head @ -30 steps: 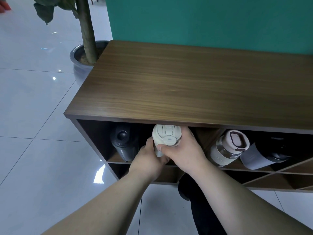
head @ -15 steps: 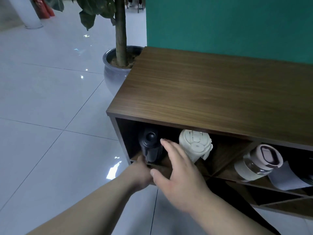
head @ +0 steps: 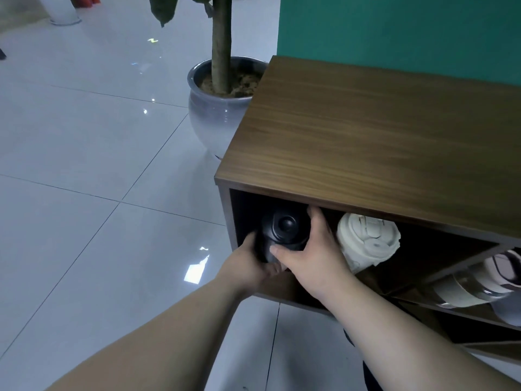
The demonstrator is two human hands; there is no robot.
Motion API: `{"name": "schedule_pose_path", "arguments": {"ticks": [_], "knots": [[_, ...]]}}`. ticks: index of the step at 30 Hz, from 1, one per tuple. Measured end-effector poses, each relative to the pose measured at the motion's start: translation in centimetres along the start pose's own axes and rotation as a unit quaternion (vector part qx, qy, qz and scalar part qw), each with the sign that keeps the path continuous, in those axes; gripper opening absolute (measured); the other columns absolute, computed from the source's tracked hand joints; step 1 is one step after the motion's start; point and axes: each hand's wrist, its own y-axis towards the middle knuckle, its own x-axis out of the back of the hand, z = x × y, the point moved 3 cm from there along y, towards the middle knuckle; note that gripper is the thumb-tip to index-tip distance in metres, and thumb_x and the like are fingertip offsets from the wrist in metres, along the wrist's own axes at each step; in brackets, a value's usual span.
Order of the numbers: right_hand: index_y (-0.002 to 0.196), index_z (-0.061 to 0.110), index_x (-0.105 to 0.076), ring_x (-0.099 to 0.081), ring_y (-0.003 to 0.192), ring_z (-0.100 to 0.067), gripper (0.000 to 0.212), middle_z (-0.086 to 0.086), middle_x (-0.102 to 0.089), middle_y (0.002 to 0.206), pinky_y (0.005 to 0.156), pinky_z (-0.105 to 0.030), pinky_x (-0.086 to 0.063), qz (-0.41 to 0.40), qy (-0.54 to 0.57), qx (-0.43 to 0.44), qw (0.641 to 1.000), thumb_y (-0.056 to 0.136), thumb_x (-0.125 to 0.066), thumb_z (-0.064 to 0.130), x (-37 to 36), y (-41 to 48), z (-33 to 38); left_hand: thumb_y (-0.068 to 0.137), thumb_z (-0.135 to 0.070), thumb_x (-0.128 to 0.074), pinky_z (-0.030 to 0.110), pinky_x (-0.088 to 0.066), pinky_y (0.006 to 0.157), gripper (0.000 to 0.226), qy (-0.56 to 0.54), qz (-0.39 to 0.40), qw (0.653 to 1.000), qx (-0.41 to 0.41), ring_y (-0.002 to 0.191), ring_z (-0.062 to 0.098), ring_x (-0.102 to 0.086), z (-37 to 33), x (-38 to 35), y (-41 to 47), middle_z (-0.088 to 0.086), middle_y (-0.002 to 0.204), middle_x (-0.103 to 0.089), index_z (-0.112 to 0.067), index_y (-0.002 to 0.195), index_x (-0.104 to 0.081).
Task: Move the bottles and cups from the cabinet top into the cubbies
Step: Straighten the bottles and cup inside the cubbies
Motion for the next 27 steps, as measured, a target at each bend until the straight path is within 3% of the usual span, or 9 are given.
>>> {"name": "schedule_pose_path", "arguments": {"ticks": [4, 10, 13, 15, 18, 21, 22, 24, 27], "knots": [[0.151, 0.033, -0.029, -0.038, 0.138, -0.01, 0.096, 0.008, -0.04, 0.149, 0.105, -0.022, -0.029, 0.001, -0.01, -0.009, 1.0, 0.071, -0.083, 0.034, -0.2, 0.4, -0.5, 0.084, -0.046, -0.08, 0.004, -0.042, 0.071, 0.065, -0.013, -0.005, 0.999, -0.041, 0.101, 0.009, -0.067, -0.3, 0.0, 0.2, -0.017, 0.118, -0.075, -0.03, 0.141, -0.053], [0.153, 0.031, -0.03, -0.039, 0.138, -0.009, 0.096, 0.007, -0.039, 0.151, 0.107, -0.023, -0.031, -0.01, -0.009, -0.014, 1.0, 0.071, -0.081, 0.041, -0.8, 0.5, -1.3, 0.087, -0.043, -0.08, 0.024, -0.047, 0.078, 0.048, -0.027, 0.002, 0.998, -0.051, 0.101, 0.017, -0.072, 0.1, -0.1, 0.8, -0.011, 0.108, -0.079, -0.028, 0.127, -0.059], [0.15, 0.033, -0.033, -0.046, 0.135, -0.011, 0.101, 0.009, -0.042, 0.147, 0.111, -0.038, -0.04, -0.035, 0.009, -0.023, 0.999, 0.061, -0.077, 0.054, -1.1, 0.4, -1.6, 0.087, -0.04, -0.081, 0.019, -0.048, 0.078, 0.048, -0.028, 0.009, 0.998, -0.06, 0.102, 0.015, -0.072, 0.4, -0.1, 1.2, -0.012, 0.109, -0.079, -0.029, 0.129, -0.06], [0.149, 0.031, -0.036, -0.048, 0.133, -0.011, 0.098, 0.011, -0.044, 0.144, 0.11, -0.039, -0.042, -0.046, 0.011, -0.024, 0.999, 0.064, -0.081, 0.048, -1.3, 0.3, -1.6, 0.087, -0.038, -0.082, 0.012, -0.047, 0.078, 0.051, -0.036, 0.019, 0.997, -0.063, 0.106, 0.011, -0.072, 0.5, 0.0, 1.4, -0.014, 0.112, -0.078, -0.031, 0.133, -0.06], [0.148, 0.029, -0.037, -0.05, 0.131, -0.012, 0.094, 0.01, -0.045, 0.143, 0.109, -0.038, -0.043, -0.055, 0.01, -0.02, 0.998, 0.068, -0.083, 0.043, -1.4, 0.3, -1.8, 0.088, -0.038, -0.08, 0.015, -0.046, 0.076, 0.054, -0.028, 0.026, 0.997, -0.066, 0.107, 0.013, -0.071, 0.5, 0.1, 1.6, -0.016, 0.11, -0.075, -0.032, 0.136, -0.058], [0.148, 0.033, -0.036, -0.05, 0.132, -0.011, 0.098, 0.01, -0.045, 0.146, 0.109, -0.039, -0.043, -0.053, 0.018, -0.023, 0.998, 0.062, -0.079, 0.052, -1.6, 0.5, -2.1, 0.089, -0.039, -0.079, 0.004, -0.042, 0.067, 0.052, -0.026, 0.027, 0.997, -0.066, 0.097, 0.007, -0.066, 0.5, 0.1, 1.5, -0.02, 0.105, -0.072, -0.035, 0.136, -0.057], [0.147, 0.036, -0.035, -0.05, 0.132, -0.01, 0.099, 0.01, -0.047, 0.146, 0.109, -0.039, -0.044, -0.053, 0.025, -0.028, 0.998, 0.059, -0.077, 0.055, -1.6, 0.5, -2.3, 0.088, -0.041, -0.079, 0.005, -0.045, 0.069, 0.052, -0.024, 0.024, 0.997, -0.064, 0.097, 0.007, -0.067, 0.5, 0.0, 1.5, -0.021, 0.106, -0.073, -0.036, 0.135, -0.057], [0.143, 0.044, -0.032, -0.051, 0.131, -0.01, 0.099, 0.011, -0.049, 0.144, 0.108, -0.04, -0.044, -0.05, 0.041, -0.036, 0.997, 0.056, -0.076, 0.058, -1.7, 0.8, -2.8, 0.083, -0.05, -0.079, 0.023, -0.057, 0.085, 0.054, -0.024, 0.017, 0.998, -0.061, 0.104, 0.01, -0.071, 0.5, -0.4, 1.4, -0.021, 0.11, -0.076, -0.04, 0.131, -0.057], [0.141, 0.049, -0.031, -0.052, 0.131, -0.009, 0.098, 0.012, -0.051, 0.143, 0.108, -0.04, -0.044, -0.04, 0.058, -0.047, 0.996, 0.054, -0.077, 0.057, -1.7, 1.0, -3.2, 0.075, -0.057, -0.074, 0.04, -0.057, 0.096, 0.058, -0.03, 0.009, 0.998, -0.053, 0.109, 0.013, -0.072, 0.6, -0.8, 1.3, -0.019, 0.113, -0.077, -0.042, 0.128, -0.057]]}}
